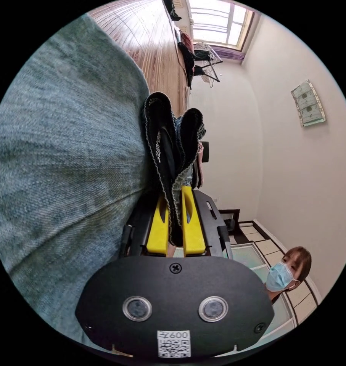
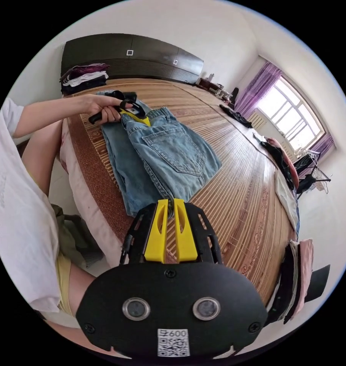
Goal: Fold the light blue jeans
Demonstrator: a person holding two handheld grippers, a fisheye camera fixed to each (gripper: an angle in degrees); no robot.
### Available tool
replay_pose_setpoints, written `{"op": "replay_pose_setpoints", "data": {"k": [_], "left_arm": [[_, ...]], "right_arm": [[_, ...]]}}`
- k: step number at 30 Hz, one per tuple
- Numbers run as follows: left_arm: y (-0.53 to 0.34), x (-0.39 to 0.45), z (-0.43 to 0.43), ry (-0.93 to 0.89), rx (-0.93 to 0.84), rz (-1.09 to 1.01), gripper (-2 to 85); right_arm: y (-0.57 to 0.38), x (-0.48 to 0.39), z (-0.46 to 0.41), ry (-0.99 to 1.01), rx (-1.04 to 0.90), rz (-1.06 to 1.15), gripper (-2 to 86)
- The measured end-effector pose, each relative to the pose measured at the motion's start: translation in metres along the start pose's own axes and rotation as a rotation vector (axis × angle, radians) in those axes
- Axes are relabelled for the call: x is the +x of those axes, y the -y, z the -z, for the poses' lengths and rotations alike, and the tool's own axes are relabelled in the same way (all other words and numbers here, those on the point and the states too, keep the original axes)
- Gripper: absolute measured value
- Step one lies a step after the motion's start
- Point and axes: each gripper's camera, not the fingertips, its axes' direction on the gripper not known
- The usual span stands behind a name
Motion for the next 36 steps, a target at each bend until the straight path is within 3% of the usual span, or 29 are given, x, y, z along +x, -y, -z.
{"op": "replay_pose_setpoints", "data": {"k": [7,14,18,20,23,26,30,32,34,36], "left_arm": [[-0.014,-0.041,0.002,0.018,0.035,0.031,3.1],[-0.021,-0.068,-0.02,0.111,0.023,-0.015,2.5],[-0.049,-0.087,0.001,0.09,0.162,-0.032,2.7],[-0.074,-0.067,0.012,0.235,0.223,-0.138,2.0],[-0.096,-0.021,-0.02,0.422,0.215,-0.382,0.8],[-0.101,-0.011,-0.089,0.441,0.095,-0.533,0.4],[-0.099,-0.067,-0.167,0.417,0.034,-0.5,0.2],[-0.101,-0.125,-0.193,0.443,0.065,-0.429,0.1],[-0.107,-0.16,-0.187,0.353,0.146,-0.391,0.0],[-0.106,-0.179,-0.189,0.338,0.16,-0.374,0.0]], "right_arm": [[-0.099,0.015,0.074,-0.06,0.061,0.189,-0.8],[-0.147,0.108,0.168,0.06,0.177,0.049,-0.9],[-0.136,0.184,0.244,0.188,0.173,-0.074,-0.8],[-0.121,0.235,0.31,0.209,0.227,-0.176,-0.8],[-0.06,0.303,0.37,0.064,0.263,-0.375,-0.8],[0.042,0.375,0.382,0.253,0.26,-0.466,-0.8],[0.165,0.432,0.347,0.537,0.238,-0.514,-0.9],[0.23,0.461,0.31,0.666,0.109,-0.491,-0.9],[0.251,0.493,0.286,0.696,-0.031,-0.487,-0.9],[0.241,0.549,0.286,0.77,-0.048,-0.571,-0.9]]}}
